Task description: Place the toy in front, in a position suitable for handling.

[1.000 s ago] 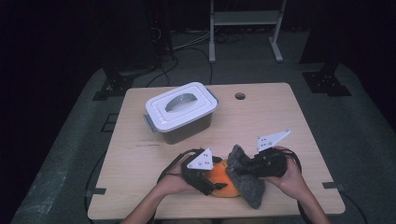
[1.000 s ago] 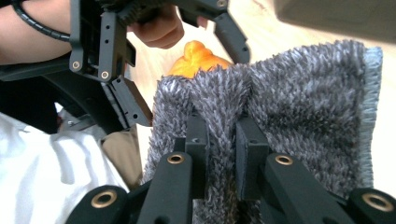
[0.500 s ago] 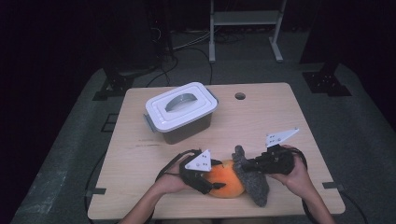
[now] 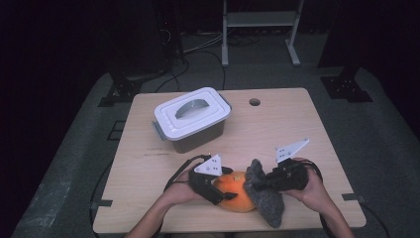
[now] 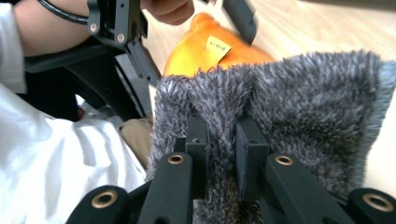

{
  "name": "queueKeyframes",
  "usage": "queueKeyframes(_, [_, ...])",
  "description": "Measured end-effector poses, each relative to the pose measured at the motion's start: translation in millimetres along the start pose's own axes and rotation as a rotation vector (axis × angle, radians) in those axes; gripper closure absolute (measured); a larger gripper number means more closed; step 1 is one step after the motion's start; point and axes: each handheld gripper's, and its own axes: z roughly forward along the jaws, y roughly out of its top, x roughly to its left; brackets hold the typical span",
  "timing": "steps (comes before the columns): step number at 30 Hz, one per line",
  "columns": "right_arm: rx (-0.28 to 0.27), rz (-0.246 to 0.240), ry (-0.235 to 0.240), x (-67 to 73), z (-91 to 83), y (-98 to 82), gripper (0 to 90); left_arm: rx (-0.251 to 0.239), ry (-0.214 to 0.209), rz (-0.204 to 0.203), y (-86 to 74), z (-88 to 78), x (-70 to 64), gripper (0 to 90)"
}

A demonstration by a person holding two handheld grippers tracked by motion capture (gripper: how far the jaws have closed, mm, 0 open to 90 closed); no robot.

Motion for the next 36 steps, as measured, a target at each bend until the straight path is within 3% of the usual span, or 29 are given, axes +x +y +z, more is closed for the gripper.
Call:
queueKeyframes(1, [-0.013,-0.018,-0.024,3.9,-2.9,4.4,77.5,-0.005,0.002,0.044,0.6,0.4,-3.8,31.1])
queueKeyframes(2, [-0.013,-0.018,-0.024,3.9,-2.9,4.4,77.5,-0.005,0.002,0.044,0.6,0.4,-3.8,33.1])
queueKeyframes(3, [-0.050,-0.023,-0.039,7.5,-4.9,8.5,77.3,-0.008,-0.002,0.089,2.2,1.9,-8.3,34.5])
queueKeyframes(5, [-0.068,-0.034,-0.048,9.5,-4.2,11.4,77.2,0.009,-0.014,0.127,4.4,3.7,-12.6,34.9])
queueKeyframes(7, [-0.058,-0.041,-0.042,9.9,-0.1,12.0,77.2,0.017,-0.016,0.140,4.0,3.4,-13.0,34.9])
queueKeyframes(12, [-0.042,-0.031,-0.029,6.3,1.8,6.6,77.3,0.021,-0.030,0.128,-2.0,-1.5,-7.0,35.7])
queueKeyframes(15, [-0.037,-0.006,-0.017,0.3,2.0,-0.1,77.2,0.025,-0.049,0.094,-9.1,-5.7,-0.8,34.9])
queueKeyframes(16, [-0.037,0.008,-0.008,-2.1,2.2,-2.9,77.2,0.025,-0.049,0.094,-9.1,-5.7,-0.8,33.2])
queueKeyframes(17, [-0.043,0.022,0.003,-5.4,2.7,-5.6,77.2,0.023,-0.053,0.052,-11.9,-7.4,2.6,30.7])
queueKeyframes(18, [-0.046,0.031,0.005,-6.5,3.1,-6.5,77.2,0.030,-0.052,0.036,-10.7,-7.3,3.1,27.2])
queueKeyframes(20, [-0.041,0.022,-0.004,-5.4,3.5,-5.2,77.2,0.044,-0.051,-0.002,-7.2,-4.9,2.9,16.8])
queueKeyframes(22, [-0.041,0.013,-0.016,-2.5,4.1,-3.0,77.2,0.042,-0.051,-0.015,-6.0,-3.2,2.7,13.0])
queueKeyframes(23, [-0.041,0.007,-0.015,-1.5,4.6,-2.2,77.2,0.049,-0.053,-0.008,-5.2,-0.5,1.5,14.8])
queueKeyframes(26, [-0.037,0.003,-0.027,0.4,4.4,0.1,77.3,0.032,0.010,0.089,-3.3,-4.4,-3.4,35.6])
queueKeyframes(27, [-0.046,0.000,-0.035,0.7,3.0,1.0,77.3,0.017,0.036,0.105,-0.8,-7.1,-3.9,38.4])
queueKeyframes(28, [-0.046,0.000,-0.035,0.7,3.0,1.0,77.3,0.017,0.036,0.105,-0.8,-7.1,-3.9,39.4])
queueKeyframes(30, [-0.084,-0.013,-0.064,2.9,-2.4,4.4,77.4,0.003,0.074,0.149,0.8,-9.3,-4.1,38.6])
queueKeyframes(32, [-0.100,-0.010,-0.060,3.5,-2.2,5.4,77.4,0.014,0.072,0.154,-0.7,-7.1,-4.3,36.9])
queueKeyframes(33, [-0.083,-0.015,-0.060,3.0,2.8,6.0,77.4,0.005,0.050,0.155,-5.3,-5.3,-3.1,36.6])
queueKeyframes(36, [-0.063,-0.013,-0.060,1.3,8.2,4.1,77.4,0.018,0.038,0.148,-8.0,-7.0,-0.9,36.7])
